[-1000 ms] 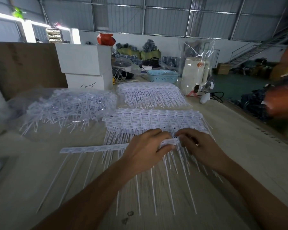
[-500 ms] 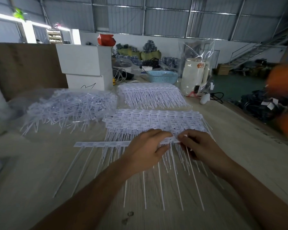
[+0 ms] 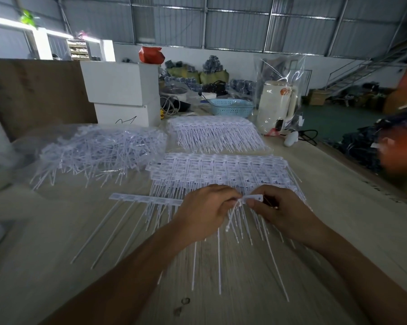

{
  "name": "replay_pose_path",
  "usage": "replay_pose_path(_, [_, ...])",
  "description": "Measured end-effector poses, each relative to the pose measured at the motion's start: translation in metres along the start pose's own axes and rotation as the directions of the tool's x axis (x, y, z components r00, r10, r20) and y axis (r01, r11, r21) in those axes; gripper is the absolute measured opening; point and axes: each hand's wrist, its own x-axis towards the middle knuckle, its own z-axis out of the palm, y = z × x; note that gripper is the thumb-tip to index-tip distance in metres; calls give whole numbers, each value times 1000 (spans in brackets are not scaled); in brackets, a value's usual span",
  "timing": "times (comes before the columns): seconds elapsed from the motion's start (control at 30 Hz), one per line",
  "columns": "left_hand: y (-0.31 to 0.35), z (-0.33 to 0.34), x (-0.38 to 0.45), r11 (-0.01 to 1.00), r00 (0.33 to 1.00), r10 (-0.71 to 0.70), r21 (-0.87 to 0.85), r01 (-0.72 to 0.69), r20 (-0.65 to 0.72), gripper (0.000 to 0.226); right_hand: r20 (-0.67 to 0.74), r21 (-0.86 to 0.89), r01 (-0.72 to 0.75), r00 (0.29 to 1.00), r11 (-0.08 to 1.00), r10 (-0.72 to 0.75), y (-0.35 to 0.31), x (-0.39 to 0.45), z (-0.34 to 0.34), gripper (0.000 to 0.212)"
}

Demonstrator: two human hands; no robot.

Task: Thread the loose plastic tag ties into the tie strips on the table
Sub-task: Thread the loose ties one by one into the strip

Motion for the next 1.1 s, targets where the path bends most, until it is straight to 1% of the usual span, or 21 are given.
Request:
replay_pose_path(0.1, [-1, 1, 0, 999, 1000, -1, -36, 2, 16, 23, -6, -48, 31, 999, 998, -31, 2, -1, 0, 9])
replay_pose_path(0.2, [-2, 2, 0, 999, 1000, -9, -54, 10, 20, 22, -20, -71, 73, 997, 995, -75, 3, -2, 0, 16])
replay_pose_path(0.27, [-3, 3, 0, 995, 1000, -20, -99, 22, 20, 22, -28, -108, 110, 993, 988, -113, 3, -3, 0, 18])
replay_pose_path(0.37, [-6, 6, 1, 972, 996, -85, -215, 92, 42, 26, -42, -240, 161, 984, 957, -176, 5, -3, 2, 5])
replay_pose_path(0.43, [-7, 7, 2, 961, 993, -108, -252, 116, 43, 21, -51, -275, 146, 985, 950, -166, 6, -2, 2, 5])
replay_pose_path(0.47, [-7, 7, 2, 962, 995, -97, -254, 101, 29, 18, -59, -232, 120, 989, 965, -137, 5, -2, 2, 5])
replay_pose_path(0.5, [-5, 7, 2, 968, 997, -72, -241, 74, 14, 18, -68, -152, 86, 993, 985, -97, 3, -2, 1, 4])
replay_pose_path(0.57, [-2, 5, 1, 984, 1000, -20, -175, 20, 1, 26, -70, -14, 19, 997, 1000, -20, 2, -2, -1, 5])
replay_pose_path(0.67, [2, 3, -2, 997, 999, 36, -72, -36, -3, 30, -70, 38, -40, 997, 998, 42, 1, -1, -2, 9])
replay_pose_path(0.77, [4, 1, -2, 999, 998, 53, 16, -52, -26, 30, -103, 28, -82, 991, 996, 85, 1, 1, -1, 34])
replay_pose_path(0.83, [6, 0, -2, 997, 997, 64, 51, -61, -52, 29, -63, 144, -128, 988, 981, 138, 2, 1, -1, 50])
replay_pose_path(0.87, [7, -1, -2, 996, 995, 71, 67, -67, -66, 29, -31, 200, -162, 985, 966, 171, 2, 0, 0, 54])
replay_pose_path(0.9, [8, -2, -3, 994, 994, 77, 82, -70, -81, 29, -6, 234, -189, 981, 954, 196, 1, 0, 0, 54])
replay_pose_path(0.93, [8, -2, -3, 993, 992, 77, 92, -68, -95, 30, 7, 250, -196, 980, 948, 201, -1, -1, -1, 48])
replay_pose_path(1.0, [7, -3, -2, 991, 992, 80, 118, -68, -99, 31, 10, 261, -134, 991, 956, 136, -3, -1, -2, 28])
replay_pose_path(1.03, [7, -4, -2, 987, 992, 88, 143, -76, -85, 33, 9, 247, -106, 994, 963, 107, -3, -1, -2, 20])
replay_pose_path(1.1, [6, -3, -3, 972, 991, 119, 209, -103, -65, 38, 6, 162, -108, 994, 981, 108, -4, -1, -2, 14])
